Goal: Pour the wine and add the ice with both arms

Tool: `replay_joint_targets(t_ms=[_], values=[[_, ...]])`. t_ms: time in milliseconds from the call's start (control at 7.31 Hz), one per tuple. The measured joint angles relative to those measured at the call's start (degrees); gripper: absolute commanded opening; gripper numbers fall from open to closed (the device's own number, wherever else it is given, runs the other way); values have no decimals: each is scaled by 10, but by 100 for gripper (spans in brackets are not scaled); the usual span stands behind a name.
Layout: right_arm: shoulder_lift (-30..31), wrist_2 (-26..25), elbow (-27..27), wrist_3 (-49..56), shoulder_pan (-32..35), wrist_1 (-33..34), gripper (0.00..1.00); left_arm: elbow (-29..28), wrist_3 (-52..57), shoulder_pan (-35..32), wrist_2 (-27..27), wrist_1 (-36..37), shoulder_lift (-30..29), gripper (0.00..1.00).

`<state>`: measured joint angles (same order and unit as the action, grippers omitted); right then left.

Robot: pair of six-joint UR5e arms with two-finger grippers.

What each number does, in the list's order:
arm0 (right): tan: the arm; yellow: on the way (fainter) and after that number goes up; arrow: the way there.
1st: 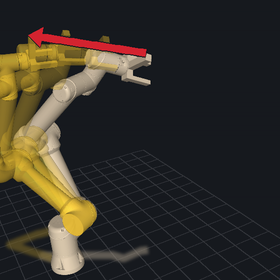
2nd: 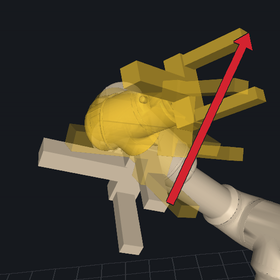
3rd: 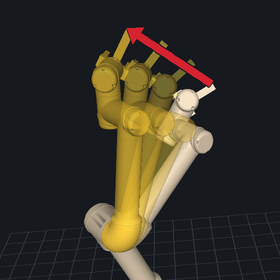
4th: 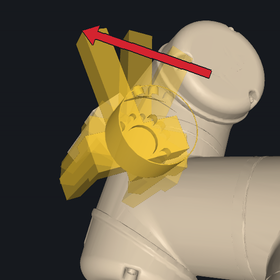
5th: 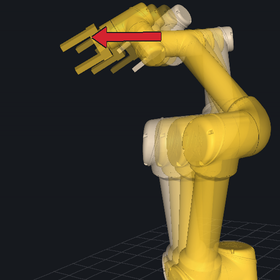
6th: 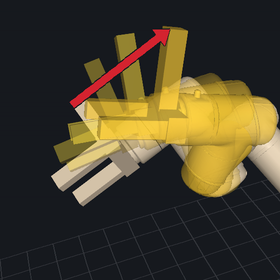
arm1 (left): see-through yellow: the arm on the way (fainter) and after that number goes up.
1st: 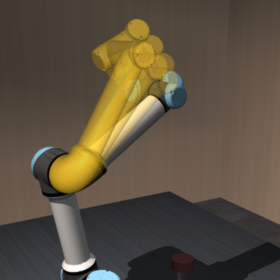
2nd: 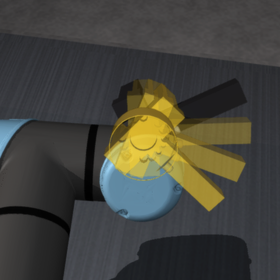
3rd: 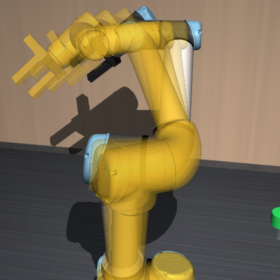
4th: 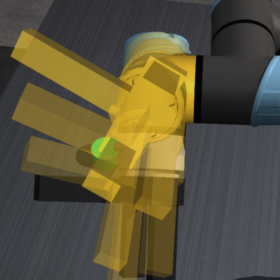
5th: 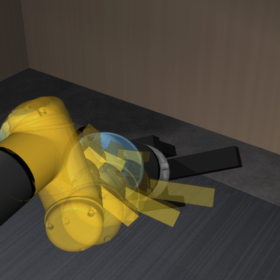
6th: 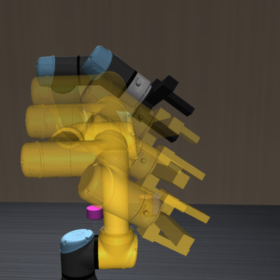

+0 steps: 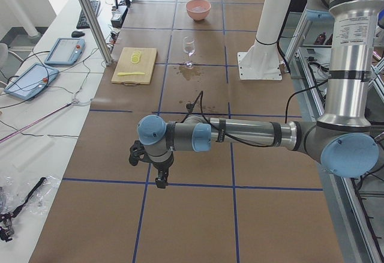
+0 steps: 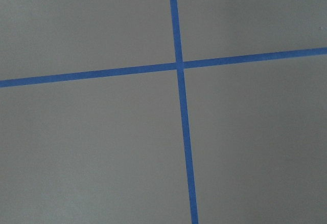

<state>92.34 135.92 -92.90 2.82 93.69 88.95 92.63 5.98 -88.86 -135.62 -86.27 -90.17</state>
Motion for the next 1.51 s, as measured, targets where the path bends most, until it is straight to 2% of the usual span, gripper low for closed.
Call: replay_joint_targets(t_ms=[274,411,548,821,1095,1232,1506], values=[[0,2,-1,-1,0,0,100,17,-1,0,1,0,-6,100],[-1,4,-3,-2,0,-1,100,50,-2,0,3,0,-8,100],[-1,5,-5,-3,0,-1,100,101,-13,0,5,1,-9,100],[-4,6,-8,-3,0,-1,100,216,-121,10,7,0,-5,98],[-11,7,-10,-3,-1,-1,100,296,-231,46,16,-38,33,97],[-18,7,-13,-3,-2,0,100,315,-304,83,40,-109,69,97],[-29,7,-18,-2,-4,2,100,330,-511,220,150,-351,179,98]])
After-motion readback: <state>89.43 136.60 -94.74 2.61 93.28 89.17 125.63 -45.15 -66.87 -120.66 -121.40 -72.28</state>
